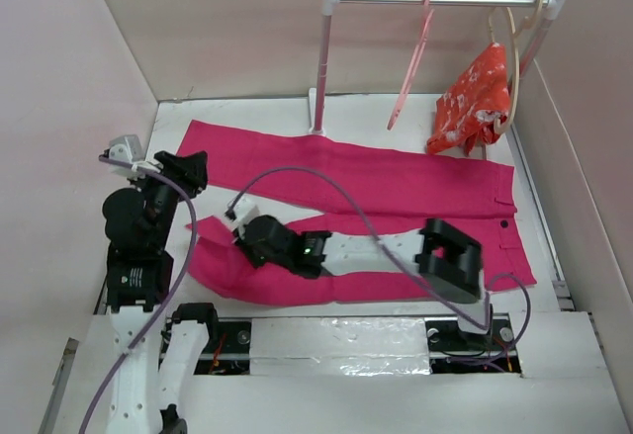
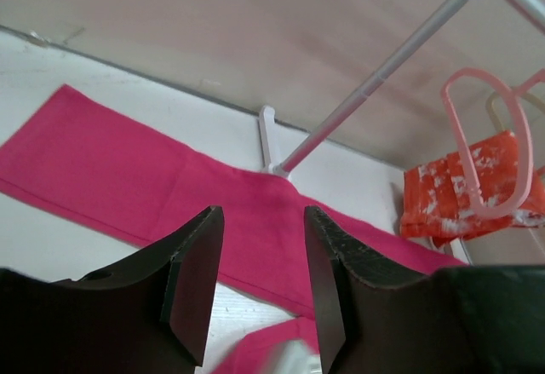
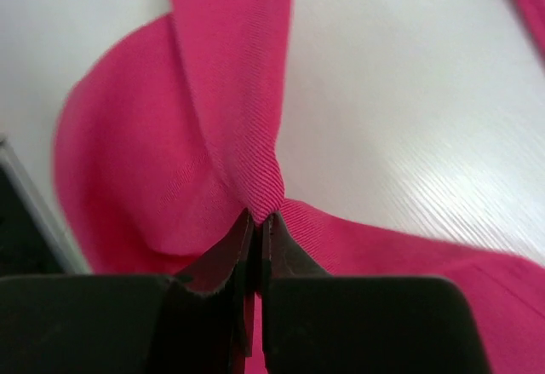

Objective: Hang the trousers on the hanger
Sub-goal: Flatten out the trousers at the center of the board.

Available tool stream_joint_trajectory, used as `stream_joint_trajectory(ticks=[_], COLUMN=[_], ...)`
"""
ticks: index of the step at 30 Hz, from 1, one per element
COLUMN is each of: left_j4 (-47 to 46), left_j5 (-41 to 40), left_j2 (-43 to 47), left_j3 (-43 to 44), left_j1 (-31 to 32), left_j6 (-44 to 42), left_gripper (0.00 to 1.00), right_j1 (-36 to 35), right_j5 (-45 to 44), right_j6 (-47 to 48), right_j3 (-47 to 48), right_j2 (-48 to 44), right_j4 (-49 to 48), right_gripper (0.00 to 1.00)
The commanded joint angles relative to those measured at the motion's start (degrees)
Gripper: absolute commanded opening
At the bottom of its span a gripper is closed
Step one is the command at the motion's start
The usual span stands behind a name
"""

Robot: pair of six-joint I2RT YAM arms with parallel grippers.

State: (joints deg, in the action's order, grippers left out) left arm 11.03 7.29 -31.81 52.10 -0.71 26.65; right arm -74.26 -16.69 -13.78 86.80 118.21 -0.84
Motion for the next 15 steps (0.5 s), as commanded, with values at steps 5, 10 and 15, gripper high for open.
stream_joint_trajectory(ticks=[5,10,15], left_j4=[-2.85,-3.46,-7.67], left_j5=[7.66,6.86,10.02], left_j2=[-8.09,-12.57,-13.63], left_j3=[-0.32,-3.13,-10.95], left_j1=[0.80,0.80,0.80], left_j6=[-1.52,-1.43,3.31], left_gripper=[0.53,0.55,0.53], right_j1=[11.93,14.32,15.64], right_j5=[3.67,6.15,1.50], right_j6=[-8.79,-13.10,-17.50], right_j3=[-21.21,-34.68,-38.28], right_j2=[-21.79,-19.78,-20.82], right_j4=[-13.30,-15.60,-13.65], right_gripper=[0.00,0.03,0.04])
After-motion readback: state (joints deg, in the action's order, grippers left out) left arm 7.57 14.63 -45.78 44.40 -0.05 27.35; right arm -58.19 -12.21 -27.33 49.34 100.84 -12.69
